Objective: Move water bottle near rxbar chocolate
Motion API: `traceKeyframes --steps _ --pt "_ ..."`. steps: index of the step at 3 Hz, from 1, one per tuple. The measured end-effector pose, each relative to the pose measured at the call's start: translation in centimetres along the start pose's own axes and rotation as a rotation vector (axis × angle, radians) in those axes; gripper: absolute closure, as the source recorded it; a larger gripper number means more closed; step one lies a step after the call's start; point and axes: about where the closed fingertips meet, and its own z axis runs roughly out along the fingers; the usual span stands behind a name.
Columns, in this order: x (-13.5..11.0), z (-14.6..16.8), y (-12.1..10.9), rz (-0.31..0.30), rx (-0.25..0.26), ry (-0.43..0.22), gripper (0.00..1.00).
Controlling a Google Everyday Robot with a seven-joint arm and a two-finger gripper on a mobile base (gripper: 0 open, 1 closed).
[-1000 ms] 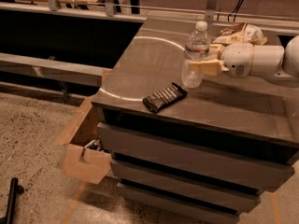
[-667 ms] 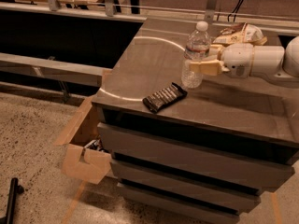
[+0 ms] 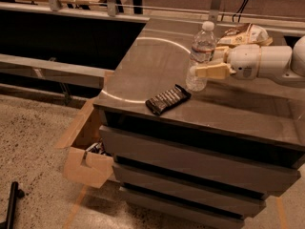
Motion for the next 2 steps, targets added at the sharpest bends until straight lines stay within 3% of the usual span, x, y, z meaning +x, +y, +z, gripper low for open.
traceKeyframes --steps 1,2 --pt "-0.1 -0.31 -0.04 0.002 -0.01 0.016 0.0" --pt "-0.21 -1.26 -0.28 -0.003 0.025 0.035 0.0"
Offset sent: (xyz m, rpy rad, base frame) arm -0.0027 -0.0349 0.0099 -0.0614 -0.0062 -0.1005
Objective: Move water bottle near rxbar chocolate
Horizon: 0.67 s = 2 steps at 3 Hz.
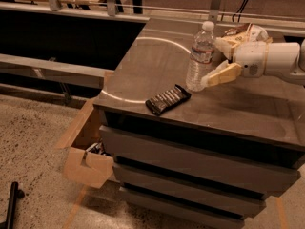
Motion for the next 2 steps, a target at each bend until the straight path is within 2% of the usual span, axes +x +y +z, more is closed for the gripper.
traceKeyframes --steps 2 --pt "0.1 -4.2 -1.1 0.001 0.148 0.058 0.0"
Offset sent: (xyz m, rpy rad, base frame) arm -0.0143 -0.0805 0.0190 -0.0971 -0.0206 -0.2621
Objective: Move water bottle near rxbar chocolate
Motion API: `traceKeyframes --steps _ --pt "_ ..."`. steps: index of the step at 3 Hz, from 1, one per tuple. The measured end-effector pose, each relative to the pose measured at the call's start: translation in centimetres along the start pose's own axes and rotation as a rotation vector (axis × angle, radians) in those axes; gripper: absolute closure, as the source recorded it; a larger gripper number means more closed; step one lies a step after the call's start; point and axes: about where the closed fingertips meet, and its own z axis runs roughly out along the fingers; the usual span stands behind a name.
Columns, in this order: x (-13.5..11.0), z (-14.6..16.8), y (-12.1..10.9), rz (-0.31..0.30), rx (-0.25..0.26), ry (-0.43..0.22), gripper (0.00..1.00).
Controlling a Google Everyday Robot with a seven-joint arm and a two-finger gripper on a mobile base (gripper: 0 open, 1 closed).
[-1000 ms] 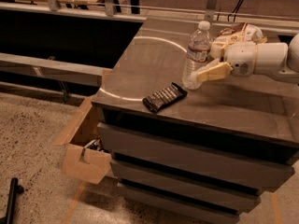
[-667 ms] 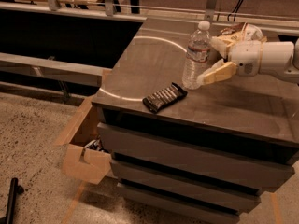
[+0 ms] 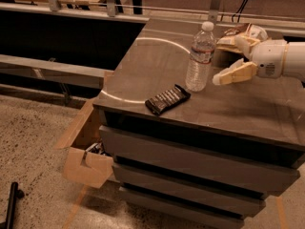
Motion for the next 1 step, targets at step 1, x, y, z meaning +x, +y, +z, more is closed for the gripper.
traceKeyframes --steps 1 --pt "-0.06 -0.18 -0.09 -0.001 0.007 0.001 0.0"
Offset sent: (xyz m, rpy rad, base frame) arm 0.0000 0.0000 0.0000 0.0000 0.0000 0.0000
